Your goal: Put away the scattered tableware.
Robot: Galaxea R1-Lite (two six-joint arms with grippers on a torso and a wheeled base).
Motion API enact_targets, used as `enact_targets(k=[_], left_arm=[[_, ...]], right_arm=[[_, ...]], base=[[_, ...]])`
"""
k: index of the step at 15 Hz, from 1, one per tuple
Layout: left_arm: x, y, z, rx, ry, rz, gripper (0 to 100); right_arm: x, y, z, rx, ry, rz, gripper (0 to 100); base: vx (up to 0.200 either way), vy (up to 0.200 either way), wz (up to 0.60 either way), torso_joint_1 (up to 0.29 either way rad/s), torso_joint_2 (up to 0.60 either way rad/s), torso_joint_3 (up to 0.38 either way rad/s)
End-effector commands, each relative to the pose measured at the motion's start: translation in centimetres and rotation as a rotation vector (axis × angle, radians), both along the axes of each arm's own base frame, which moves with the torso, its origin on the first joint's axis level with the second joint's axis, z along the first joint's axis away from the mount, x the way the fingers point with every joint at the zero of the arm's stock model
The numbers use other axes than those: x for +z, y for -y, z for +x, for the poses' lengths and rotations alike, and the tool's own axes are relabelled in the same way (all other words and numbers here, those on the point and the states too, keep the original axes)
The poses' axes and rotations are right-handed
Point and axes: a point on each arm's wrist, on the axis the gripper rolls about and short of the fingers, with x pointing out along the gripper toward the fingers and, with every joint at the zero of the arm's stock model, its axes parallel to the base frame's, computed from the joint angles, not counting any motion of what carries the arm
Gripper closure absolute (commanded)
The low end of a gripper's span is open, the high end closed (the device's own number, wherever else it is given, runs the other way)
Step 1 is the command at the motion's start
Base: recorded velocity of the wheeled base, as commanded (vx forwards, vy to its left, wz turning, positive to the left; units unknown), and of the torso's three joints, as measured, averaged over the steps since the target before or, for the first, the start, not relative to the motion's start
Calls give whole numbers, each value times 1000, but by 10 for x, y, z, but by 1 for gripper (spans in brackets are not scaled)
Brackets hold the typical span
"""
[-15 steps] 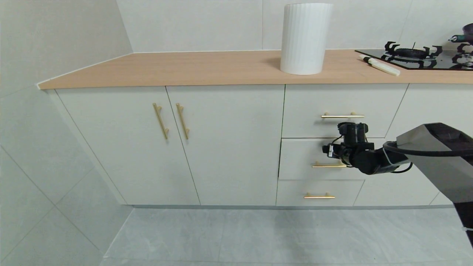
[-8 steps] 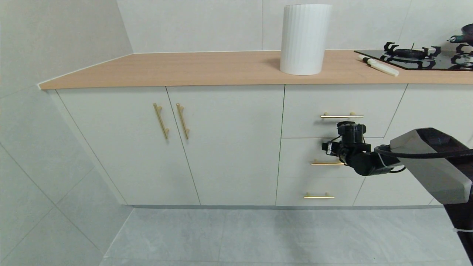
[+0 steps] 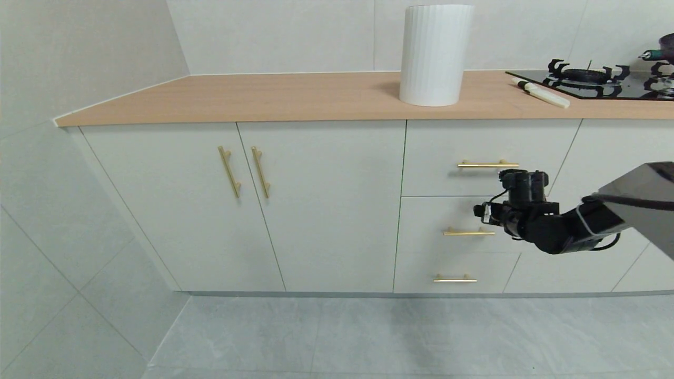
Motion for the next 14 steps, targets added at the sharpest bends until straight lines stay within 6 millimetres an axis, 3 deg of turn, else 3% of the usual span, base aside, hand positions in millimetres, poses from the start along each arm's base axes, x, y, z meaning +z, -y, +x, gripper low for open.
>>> enact_targets(k=[1, 2, 3, 5, 7, 8, 9, 11, 13, 14], left_arm=[[0, 0, 0, 1, 0, 0, 0], [0, 0, 0, 1, 0, 0, 0], [0, 0, 0, 1, 0, 0, 0], [0, 0, 0, 1, 0, 0, 0], [0, 0, 0, 1, 0, 0, 0], [0, 0, 0, 1, 0, 0, 0], [0, 0, 0, 1, 0, 0, 0], [0, 0, 0, 1, 0, 0, 0], [0, 0, 0, 1, 0, 0, 0], [0, 0, 0, 1, 0, 0, 0]], right_arm=[[79, 5, -80, 14, 100, 11, 0], [109, 6, -128, 23, 160, 13, 0], [118, 7, -145, 21, 186, 13, 0], [141, 22, -229, -31, 267, -72, 0], [145, 37, -301, -52, 348, -175, 0], [142, 43, -331, -58, 388, -214, 0], [139, 47, -349, -63, 413, -238, 0], [130, 62, -414, -162, 485, -294, 0], [115, 66, -459, -241, 508, -311, 0], [108, 66, -468, -249, 505, -313, 0]], base=[[0, 0, 0, 0, 0, 0], [0, 0, 0, 0, 0, 0], [0, 0, 0, 0, 0, 0], [0, 0, 0, 0, 0, 0], [0, 0, 0, 0, 0, 0], [0, 0, 0, 0, 0, 0], [0, 0, 0, 0, 0, 0], [0, 0, 0, 0, 0, 0], [0, 0, 0, 0, 0, 0], [0, 0, 0, 0, 0, 0]])
